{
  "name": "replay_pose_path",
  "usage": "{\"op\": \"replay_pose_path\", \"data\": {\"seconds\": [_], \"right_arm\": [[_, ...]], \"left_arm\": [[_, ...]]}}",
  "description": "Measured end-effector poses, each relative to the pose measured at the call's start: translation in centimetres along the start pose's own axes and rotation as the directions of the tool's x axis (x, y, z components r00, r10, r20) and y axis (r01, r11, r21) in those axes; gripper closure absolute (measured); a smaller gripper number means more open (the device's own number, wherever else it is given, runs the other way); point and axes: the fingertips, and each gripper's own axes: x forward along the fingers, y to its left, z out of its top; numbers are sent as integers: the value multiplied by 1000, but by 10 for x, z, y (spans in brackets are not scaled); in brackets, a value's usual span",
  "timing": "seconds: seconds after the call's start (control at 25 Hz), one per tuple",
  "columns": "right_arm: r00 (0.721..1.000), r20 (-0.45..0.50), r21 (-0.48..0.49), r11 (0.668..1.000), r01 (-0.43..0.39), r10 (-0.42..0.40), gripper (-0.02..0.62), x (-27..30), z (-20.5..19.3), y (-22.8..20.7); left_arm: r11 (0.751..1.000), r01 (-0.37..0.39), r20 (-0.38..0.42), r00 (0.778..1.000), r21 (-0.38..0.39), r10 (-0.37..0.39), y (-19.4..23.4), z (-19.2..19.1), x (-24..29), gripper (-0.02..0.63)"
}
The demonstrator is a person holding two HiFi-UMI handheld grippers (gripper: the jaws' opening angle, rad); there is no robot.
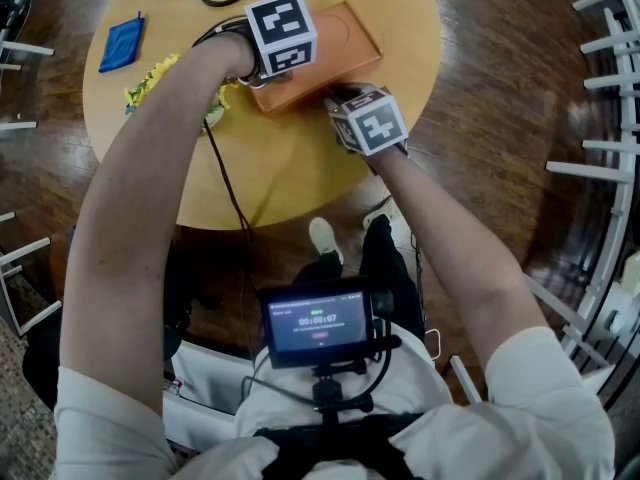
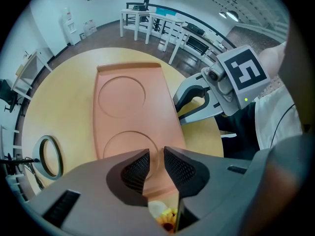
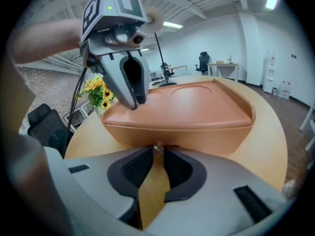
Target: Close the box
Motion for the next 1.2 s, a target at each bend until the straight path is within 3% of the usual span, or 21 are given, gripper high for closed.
{"op": "replay_pose_path", "data": {"seconds": [0.16,0.32,0.48,0.68,0.76,0.84,0.92,1.04,1.2], "right_arm": [[1000,-14,-44,999,-16,15,503,-4,2,3],[999,-43,-61,998,5,-8,486,-18,-9,1],[999,-40,-49,998,31,-33,466,-46,-17,1],[999,5,-54,997,52,-52,466,-91,-18,14],[998,26,-71,996,50,-48,466,-114,-23,22],[998,58,-100,994,41,-35,466,-145,-27,20],[996,89,-118,993,19,-8,466,-174,-33,14],[990,137,-103,994,-31,45,466,-207,-46,9],[983,133,-92,989,-114,125,466,-215,-70,23]], "left_arm": [[1000,-18,12,1000,10,18,-2,1,-3,506],[994,-69,38,997,81,66,-10,3,-7,518],[976,-190,134,975,108,175,-15,19,-36,518],[944,-327,326,897,37,298,-45,46,-82,517],[945,-325,418,853,-46,313,-75,52,-93,517],[927,-337,482,793,-165,373,-104,57,-105,518],[889,-357,509,729,-287,458,-132,61,-114,518],[789,-358,477,646,-499,596,-168,44,-113,518],[630,-314,371,593,-710,714,-208,-10,-91,518]]}}
